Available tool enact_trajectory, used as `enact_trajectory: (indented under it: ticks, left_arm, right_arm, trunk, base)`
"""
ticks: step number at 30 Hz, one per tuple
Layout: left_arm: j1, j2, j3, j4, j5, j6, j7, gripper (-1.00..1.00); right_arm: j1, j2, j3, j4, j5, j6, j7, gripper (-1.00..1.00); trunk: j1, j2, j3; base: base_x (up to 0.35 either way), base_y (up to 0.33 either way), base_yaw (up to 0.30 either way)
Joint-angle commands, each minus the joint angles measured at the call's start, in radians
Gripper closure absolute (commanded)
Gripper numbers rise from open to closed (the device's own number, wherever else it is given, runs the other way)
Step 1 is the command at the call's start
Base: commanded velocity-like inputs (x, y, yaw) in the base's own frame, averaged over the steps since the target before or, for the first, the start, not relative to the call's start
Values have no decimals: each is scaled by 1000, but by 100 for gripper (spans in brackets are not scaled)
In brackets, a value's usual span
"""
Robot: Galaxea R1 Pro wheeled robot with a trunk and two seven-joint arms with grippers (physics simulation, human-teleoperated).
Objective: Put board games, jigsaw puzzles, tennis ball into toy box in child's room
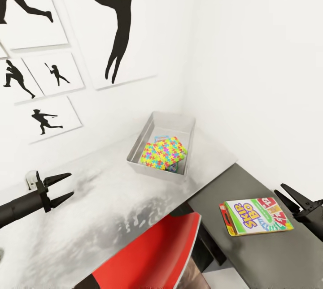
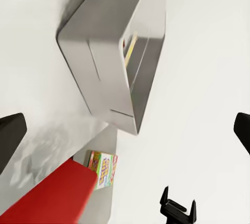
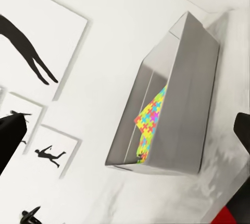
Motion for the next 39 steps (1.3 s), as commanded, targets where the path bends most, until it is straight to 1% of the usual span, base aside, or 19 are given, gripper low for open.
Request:
enact_trajectory:
  ticks: [1,6,13,20,25,34,39]
  left_arm:
    - [1,0,3,-1,7,4,7,-100]
    - [3,-1,4,-6,7,4,7,-100]
    - [5,-1,4,-8,7,4,7,-100]
    - [5,-1,4,-9,7,4,7,-100]
    - [5,-1,4,-11,8,4,7,-100]
    - [5,-1,3,-13,8,4,7,-100]
    - [6,-1,3,-13,8,4,7,-100]
  right_arm:
    - [-1,0,-1,0,0,4,2,-100]
    - [-1,0,0,-1,0,5,2,-100]
    - [-1,0,-2,-1,0,5,2,-100]
    - [-1,0,0,-1,0,5,2,-100]
    - [-1,0,-2,-1,0,6,2,-100]
    - [-1,0,-2,-3,0,6,2,-100]
    - [-1,0,-1,-3,0,6,2,-100]
  trunk:
    - [0,-1,0]
    - [0,-1,9]
    - [0,-1,20]
    - [0,-1,32]
    - [0,-1,40]
    - [0,-1,55]
    - [0,-1,63]
  base:
    - [-157,-221,-2]
    - [-176,-91,17]
    - [-35,-7,78]
    - [-2,142,90]
    - [-23,33,94]
    - [-202,-1,116]
    - [-51,-26,125]
